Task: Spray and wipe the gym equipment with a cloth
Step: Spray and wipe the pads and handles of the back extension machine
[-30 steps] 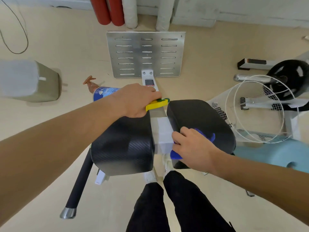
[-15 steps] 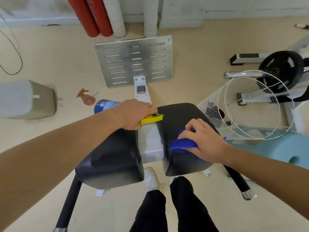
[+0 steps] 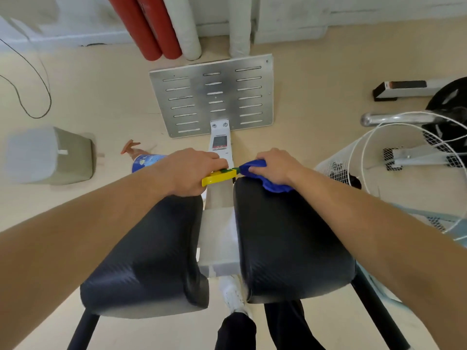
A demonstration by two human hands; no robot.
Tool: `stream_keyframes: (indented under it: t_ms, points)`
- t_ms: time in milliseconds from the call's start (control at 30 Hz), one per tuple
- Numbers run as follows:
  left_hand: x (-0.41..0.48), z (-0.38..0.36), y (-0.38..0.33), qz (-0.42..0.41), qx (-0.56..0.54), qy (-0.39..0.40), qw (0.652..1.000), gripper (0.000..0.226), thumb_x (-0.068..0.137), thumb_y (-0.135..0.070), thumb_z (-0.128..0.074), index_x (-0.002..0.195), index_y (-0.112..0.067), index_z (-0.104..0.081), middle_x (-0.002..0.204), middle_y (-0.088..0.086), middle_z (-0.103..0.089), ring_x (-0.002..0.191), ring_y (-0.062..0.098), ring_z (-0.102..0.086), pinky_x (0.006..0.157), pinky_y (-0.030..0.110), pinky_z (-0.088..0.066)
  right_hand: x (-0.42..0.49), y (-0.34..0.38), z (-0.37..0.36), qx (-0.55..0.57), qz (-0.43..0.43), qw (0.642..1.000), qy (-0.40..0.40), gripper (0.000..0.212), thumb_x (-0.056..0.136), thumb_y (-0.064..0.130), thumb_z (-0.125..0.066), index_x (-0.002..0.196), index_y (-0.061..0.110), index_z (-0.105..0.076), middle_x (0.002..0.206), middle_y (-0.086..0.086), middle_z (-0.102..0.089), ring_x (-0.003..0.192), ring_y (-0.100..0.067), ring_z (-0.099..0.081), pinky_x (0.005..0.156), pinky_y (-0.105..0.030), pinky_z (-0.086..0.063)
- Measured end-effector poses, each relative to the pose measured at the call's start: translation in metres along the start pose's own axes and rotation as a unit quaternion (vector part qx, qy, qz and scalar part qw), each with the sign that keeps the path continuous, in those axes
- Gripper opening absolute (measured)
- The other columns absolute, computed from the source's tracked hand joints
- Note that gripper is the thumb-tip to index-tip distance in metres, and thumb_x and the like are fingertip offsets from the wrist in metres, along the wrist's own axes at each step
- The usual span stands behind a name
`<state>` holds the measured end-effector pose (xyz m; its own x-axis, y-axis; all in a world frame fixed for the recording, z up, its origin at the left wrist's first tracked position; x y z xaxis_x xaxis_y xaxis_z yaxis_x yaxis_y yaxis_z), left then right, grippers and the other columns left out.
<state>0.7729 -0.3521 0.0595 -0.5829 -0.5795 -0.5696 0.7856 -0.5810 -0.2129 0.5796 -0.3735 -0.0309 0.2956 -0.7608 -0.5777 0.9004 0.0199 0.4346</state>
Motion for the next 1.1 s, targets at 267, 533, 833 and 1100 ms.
stream_keyframes:
  t_ms: [267, 533, 833, 1100]
  points:
    - [0.041, 0.025, -0.010, -0.033, 0.039, 0.011, 0.999, 0.045, 0.095, -0.034, -0.065, 0.137, -0.031, -0.048, 0.129, -0.003, -0.060, 0.109, 0.021, -0.063, 0.081, 0.027, -0.048, -0.045, -0.069, 0.015, 0.194, -0.109, 0.972, -0.075, 0.024, 0.093, 0.041, -0.061, 0.088, 0.019, -0.067, 0.082, -0.002, -0.067, 0.076, -0.020, -0.063, 0.063, -0.030, -0.045]
    - [0.111, 0.066, -0.086, -0.165, 0.126, 0.064, 0.976, 0.043, 0.091, -0.029, -0.067, 0.131, -0.030, -0.051, 0.115, -0.005, -0.061, 0.098, 0.017, -0.061, 0.075, 0.028, -0.044, -0.126, -0.125, 0.005, 0.620, -0.212, 0.750, -0.097, 0.030, 0.100, 0.028, -0.059, 0.103, 0.000, -0.070, 0.093, -0.021, -0.073, 0.078, -0.031, -0.068, 0.072, -0.045, -0.058]
    - [0.157, 0.093, -0.161, -0.309, 0.300, 0.177, 0.885, 0.044, 0.090, -0.021, -0.059, 0.130, -0.038, -0.049, 0.120, -0.012, -0.061, 0.088, 0.018, -0.058, 0.074, 0.036, -0.050, -0.172, -0.166, -0.013, 0.740, -0.341, 0.541, -0.212, 0.018, 0.098, 0.024, -0.059, 0.083, 0.015, -0.064, 0.090, -0.016, -0.070, 0.098, -0.043, -0.068, 0.089, -0.066, -0.051]
    - [0.184, 0.110, -0.211, -0.293, 0.247, 0.282, 0.880, 0.059, 0.085, -0.006, -0.062, 0.130, -0.045, -0.060, 0.073, -0.015, -0.050, 0.073, 0.012, -0.051, 0.071, 0.032, -0.041, -0.188, -0.162, -0.032, 0.791, -0.300, 0.494, -0.200, 0.018, 0.100, 0.024, -0.057, 0.100, 0.010, -0.069, 0.099, -0.015, -0.074, 0.092, -0.033, -0.070, 0.091, -0.047, -0.055]
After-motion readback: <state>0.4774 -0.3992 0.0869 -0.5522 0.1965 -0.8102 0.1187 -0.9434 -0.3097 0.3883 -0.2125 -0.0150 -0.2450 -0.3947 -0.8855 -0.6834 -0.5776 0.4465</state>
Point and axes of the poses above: each hand's wrist, its own x-axis towards the middle knuckle, its own z-axis out of the back of the hand, y = z × x, the point moved 5 cm from there along x, towards the middle knuckle
